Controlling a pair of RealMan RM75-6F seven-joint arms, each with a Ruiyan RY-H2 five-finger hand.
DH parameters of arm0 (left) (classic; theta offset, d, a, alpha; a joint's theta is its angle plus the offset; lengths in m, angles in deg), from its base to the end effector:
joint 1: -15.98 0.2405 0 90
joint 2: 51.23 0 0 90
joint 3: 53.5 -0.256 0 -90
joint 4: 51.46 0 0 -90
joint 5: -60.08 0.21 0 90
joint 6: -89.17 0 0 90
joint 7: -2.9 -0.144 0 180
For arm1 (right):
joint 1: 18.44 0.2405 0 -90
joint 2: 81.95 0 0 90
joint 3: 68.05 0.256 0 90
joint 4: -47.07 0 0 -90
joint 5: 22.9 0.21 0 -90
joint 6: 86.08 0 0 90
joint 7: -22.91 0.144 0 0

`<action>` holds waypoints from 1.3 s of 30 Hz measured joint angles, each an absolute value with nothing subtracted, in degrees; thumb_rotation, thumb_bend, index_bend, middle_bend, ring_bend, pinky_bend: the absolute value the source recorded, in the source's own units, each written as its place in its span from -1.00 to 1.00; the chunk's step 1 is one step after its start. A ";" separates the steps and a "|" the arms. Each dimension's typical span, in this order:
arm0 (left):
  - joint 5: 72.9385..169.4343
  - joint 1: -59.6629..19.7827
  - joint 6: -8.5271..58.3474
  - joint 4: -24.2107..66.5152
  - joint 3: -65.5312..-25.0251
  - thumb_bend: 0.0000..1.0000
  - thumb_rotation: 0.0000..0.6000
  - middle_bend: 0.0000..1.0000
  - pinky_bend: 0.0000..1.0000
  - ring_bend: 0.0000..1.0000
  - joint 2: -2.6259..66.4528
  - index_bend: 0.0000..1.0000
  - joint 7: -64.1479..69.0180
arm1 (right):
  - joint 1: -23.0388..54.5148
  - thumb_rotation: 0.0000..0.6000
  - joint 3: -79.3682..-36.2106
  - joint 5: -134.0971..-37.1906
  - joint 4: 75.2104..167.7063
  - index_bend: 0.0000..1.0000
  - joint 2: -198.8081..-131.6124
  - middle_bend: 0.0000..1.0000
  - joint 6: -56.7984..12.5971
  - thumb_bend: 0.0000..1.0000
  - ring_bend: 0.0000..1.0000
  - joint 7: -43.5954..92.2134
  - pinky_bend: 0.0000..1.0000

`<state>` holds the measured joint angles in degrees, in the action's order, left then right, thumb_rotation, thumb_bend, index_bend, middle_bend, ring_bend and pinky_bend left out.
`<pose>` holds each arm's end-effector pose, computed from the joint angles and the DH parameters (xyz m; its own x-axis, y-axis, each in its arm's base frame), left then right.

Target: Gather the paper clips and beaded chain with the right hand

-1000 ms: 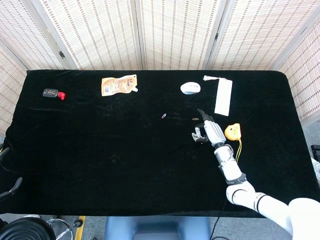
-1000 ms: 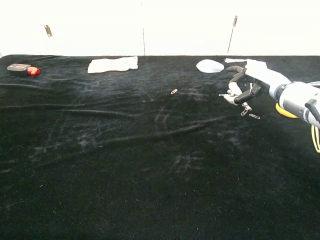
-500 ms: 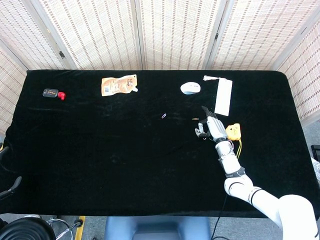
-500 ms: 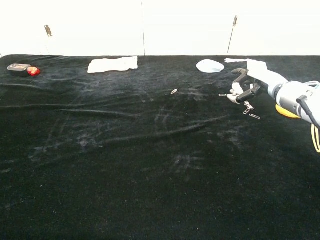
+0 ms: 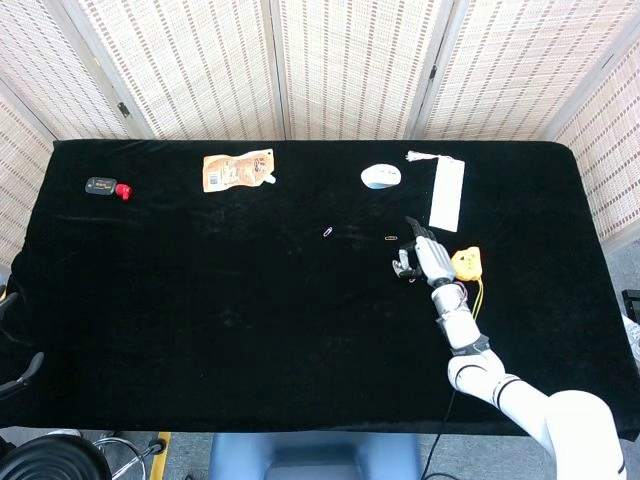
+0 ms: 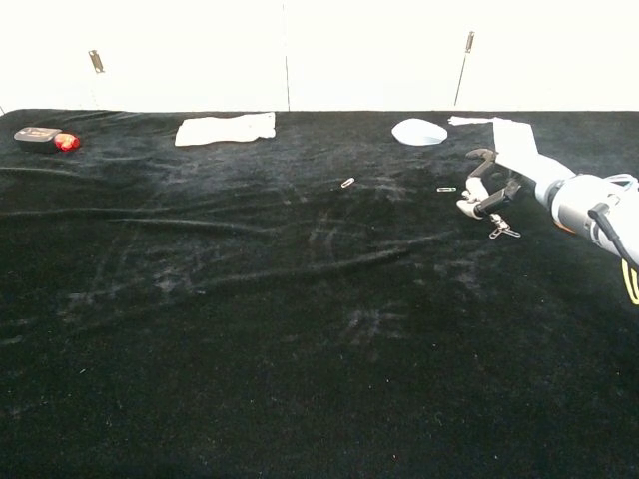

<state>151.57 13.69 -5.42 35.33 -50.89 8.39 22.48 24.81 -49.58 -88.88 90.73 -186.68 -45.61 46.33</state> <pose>-0.3178 0.1652 0.2084 0.2323 -0.1195 0.9653 0.9642 -0.1026 -0.2447 -0.2354 -0.4166 -0.0410 -0.0753 -0.3079 0.9484 -0.9966 0.0561 -0.0609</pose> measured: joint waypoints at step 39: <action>153.36 13.15 -4.69 36.62 -51.71 -0.20 1.00 -1.00 -1.00 -1.00 9.52 -1.00 17.70 | -0.30 1.00 -67.47 -102.37 128.73 0.34 -160.80 -0.99 -13.88 -0.11 -1.00 23.91 -1.00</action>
